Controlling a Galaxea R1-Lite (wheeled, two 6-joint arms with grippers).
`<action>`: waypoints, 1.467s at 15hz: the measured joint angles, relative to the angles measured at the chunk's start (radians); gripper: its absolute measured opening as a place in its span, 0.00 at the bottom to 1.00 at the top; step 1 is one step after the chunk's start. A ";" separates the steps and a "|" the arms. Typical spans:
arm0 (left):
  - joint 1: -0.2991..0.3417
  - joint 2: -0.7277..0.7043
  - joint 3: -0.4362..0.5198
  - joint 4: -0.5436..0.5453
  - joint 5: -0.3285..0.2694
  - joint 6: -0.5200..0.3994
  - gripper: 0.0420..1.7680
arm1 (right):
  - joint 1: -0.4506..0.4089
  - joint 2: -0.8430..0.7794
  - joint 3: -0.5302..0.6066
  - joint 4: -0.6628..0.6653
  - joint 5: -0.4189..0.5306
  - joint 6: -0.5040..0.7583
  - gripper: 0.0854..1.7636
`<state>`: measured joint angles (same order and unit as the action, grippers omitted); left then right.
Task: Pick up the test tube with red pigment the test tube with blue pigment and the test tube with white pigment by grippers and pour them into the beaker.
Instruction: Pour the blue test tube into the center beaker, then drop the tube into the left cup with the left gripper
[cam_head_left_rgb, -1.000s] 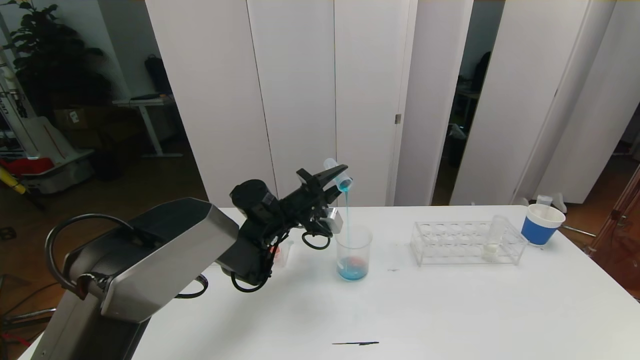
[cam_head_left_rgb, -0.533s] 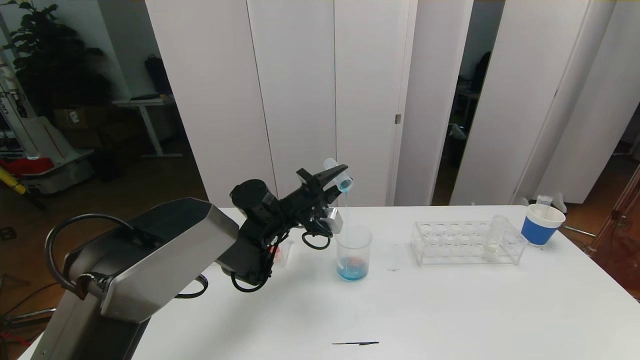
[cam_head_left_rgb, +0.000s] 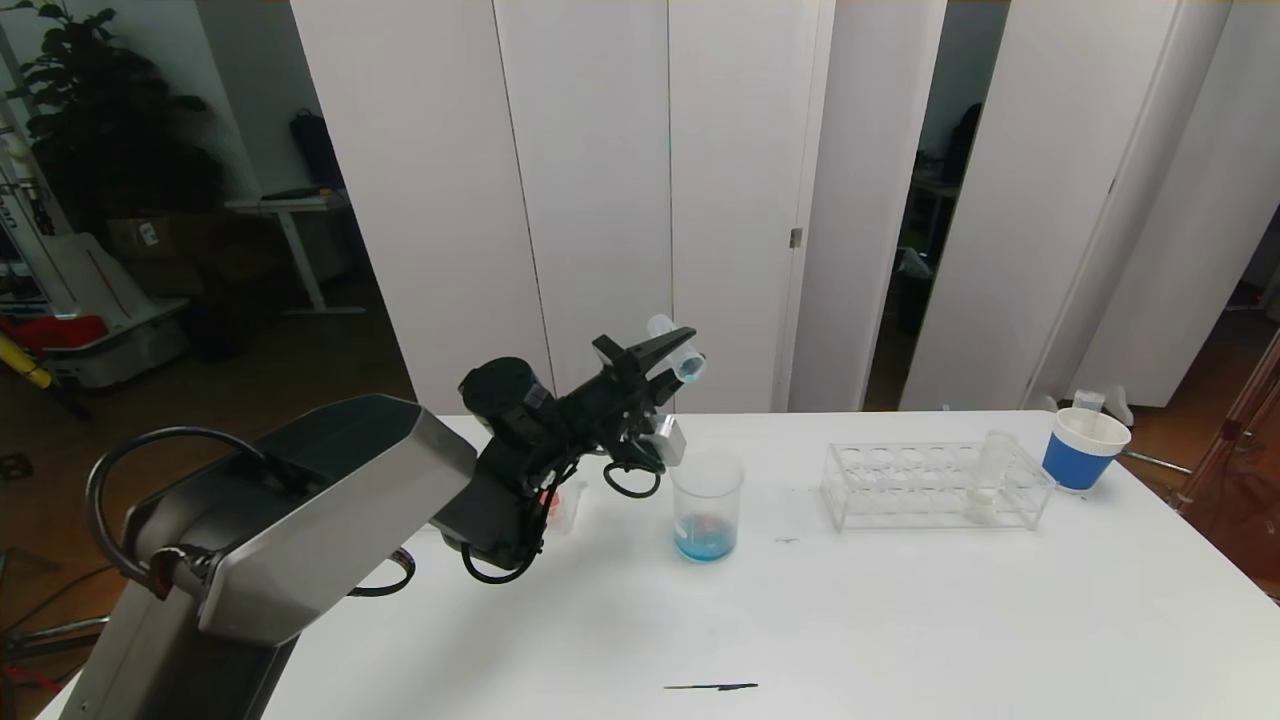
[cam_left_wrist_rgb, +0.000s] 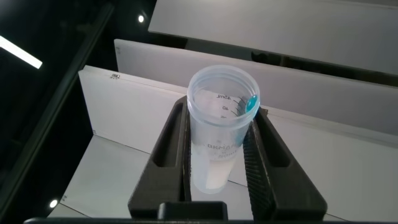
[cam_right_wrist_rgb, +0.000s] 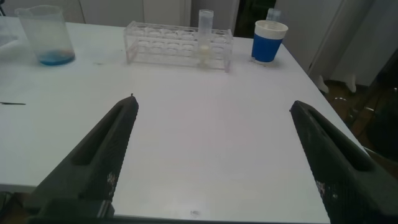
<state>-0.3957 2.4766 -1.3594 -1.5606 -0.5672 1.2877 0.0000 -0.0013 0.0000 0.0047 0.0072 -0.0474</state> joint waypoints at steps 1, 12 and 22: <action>0.000 0.000 0.000 0.000 0.001 -0.001 0.31 | 0.000 0.000 0.000 0.000 0.000 0.000 0.99; -0.016 -0.238 0.050 0.464 0.035 -0.283 0.31 | 0.000 0.000 0.000 0.000 0.000 0.000 0.99; -0.003 -0.623 -0.033 1.330 0.532 -0.915 0.31 | 0.000 0.000 0.000 0.000 0.000 0.000 0.99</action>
<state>-0.3987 1.8540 -1.3921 -0.2302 -0.0355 0.3728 0.0000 -0.0013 0.0000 0.0043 0.0072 -0.0474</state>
